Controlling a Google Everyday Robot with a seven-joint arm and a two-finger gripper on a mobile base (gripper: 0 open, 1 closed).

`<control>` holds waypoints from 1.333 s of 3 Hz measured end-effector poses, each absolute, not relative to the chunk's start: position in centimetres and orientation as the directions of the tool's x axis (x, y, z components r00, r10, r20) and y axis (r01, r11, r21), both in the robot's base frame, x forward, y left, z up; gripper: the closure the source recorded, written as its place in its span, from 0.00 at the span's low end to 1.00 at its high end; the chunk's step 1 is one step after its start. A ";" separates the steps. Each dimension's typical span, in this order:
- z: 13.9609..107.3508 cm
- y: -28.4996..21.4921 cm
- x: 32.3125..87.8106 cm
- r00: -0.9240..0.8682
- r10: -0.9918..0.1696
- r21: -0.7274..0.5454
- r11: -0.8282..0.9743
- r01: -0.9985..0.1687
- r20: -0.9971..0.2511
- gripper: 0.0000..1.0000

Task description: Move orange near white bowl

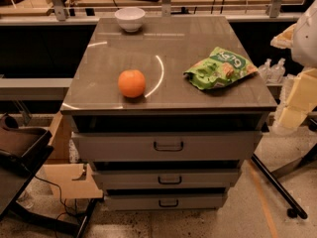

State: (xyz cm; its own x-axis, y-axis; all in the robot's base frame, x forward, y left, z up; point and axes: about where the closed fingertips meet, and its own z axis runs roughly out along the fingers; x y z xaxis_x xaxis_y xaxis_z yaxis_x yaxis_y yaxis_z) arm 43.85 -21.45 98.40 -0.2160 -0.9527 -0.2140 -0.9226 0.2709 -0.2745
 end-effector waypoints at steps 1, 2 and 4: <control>98.4 -21.5 43.8 -0.216 -0.953 -0.275 0.271 -0.923 -0.214 0.00; 98.7 -21.1 44.4 -0.212 -0.949 -0.274 0.273 -0.922 -0.234 0.00; 98.4 -18.5 48.7 -0.260 -0.808 -0.189 0.411 -0.892 -0.529 0.00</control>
Offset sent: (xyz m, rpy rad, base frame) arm 0.0134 0.0063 0.0003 0.0472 0.0078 0.0080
